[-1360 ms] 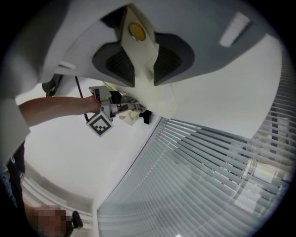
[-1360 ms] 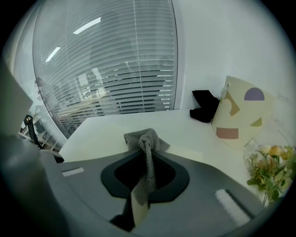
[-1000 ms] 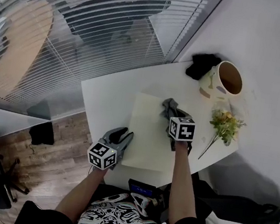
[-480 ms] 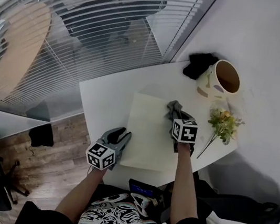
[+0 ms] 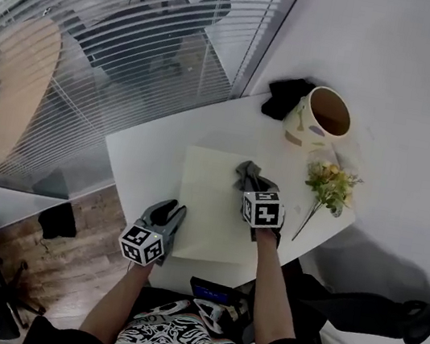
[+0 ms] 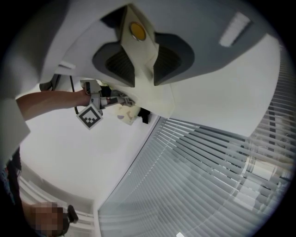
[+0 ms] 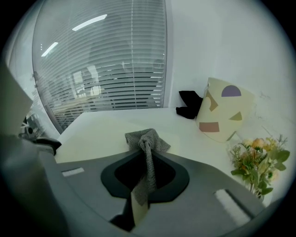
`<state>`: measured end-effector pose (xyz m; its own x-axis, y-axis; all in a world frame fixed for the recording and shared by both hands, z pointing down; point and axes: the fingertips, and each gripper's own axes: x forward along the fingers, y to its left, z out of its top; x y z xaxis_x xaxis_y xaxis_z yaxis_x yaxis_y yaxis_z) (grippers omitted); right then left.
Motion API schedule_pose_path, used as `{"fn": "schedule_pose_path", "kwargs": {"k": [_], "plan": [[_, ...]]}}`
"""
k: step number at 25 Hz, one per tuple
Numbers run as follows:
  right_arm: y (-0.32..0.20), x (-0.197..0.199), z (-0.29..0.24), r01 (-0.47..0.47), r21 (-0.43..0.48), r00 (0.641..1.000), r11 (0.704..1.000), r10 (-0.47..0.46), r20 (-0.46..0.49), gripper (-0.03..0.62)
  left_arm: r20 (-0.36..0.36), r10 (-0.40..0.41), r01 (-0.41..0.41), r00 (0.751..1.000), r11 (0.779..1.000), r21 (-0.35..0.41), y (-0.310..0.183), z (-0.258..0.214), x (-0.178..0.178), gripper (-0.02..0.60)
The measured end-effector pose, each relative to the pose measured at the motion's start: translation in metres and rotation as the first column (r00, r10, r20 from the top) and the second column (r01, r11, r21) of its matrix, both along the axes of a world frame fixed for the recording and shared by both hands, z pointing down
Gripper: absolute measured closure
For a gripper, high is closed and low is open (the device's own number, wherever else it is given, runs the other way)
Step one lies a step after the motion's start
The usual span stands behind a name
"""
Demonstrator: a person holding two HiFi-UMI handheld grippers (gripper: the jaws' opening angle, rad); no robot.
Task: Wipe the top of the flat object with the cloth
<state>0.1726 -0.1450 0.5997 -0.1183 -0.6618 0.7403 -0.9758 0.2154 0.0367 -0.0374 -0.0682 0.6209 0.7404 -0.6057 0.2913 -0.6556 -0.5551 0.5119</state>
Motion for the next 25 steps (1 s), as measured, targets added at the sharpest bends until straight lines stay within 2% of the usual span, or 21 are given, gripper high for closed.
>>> {"fn": "schedule_pose_path", "kwargs": {"k": [3,8,17,21,25], "plan": [[0.01,-0.01,0.001,0.05,-0.002,0.998,0.999,-0.05,-0.042,0.574,0.001,0.0,0.0,1.0,1.0,-0.001,0.0,0.0,0.001,0.397],[0.02,-0.029,0.007,0.105,0.007,0.994,0.994,-0.104,-0.036,0.574,0.008,-0.004,0.004,1.0,1.0,0.004,0.0,0.0,0.001,0.399],[0.019,-0.044,0.009,0.208,0.012,0.972,0.978,-0.206,-0.109,0.576,0.007,-0.006,0.006,1.0,1.0,-0.007,-0.001,0.002,0.002,0.4],[0.022,-0.064,0.01,0.27,0.059,0.96,0.961,-0.265,-0.089,0.577,0.007,-0.006,0.006,1.0,1.0,-0.013,-0.001,0.002,0.002,0.4],[0.025,-0.066,0.01,0.285,0.053,0.958,0.957,-0.282,-0.061,0.577,0.006,-0.009,0.01,1.0,1.0,-0.015,-0.001,0.001,0.001,0.4]]}}
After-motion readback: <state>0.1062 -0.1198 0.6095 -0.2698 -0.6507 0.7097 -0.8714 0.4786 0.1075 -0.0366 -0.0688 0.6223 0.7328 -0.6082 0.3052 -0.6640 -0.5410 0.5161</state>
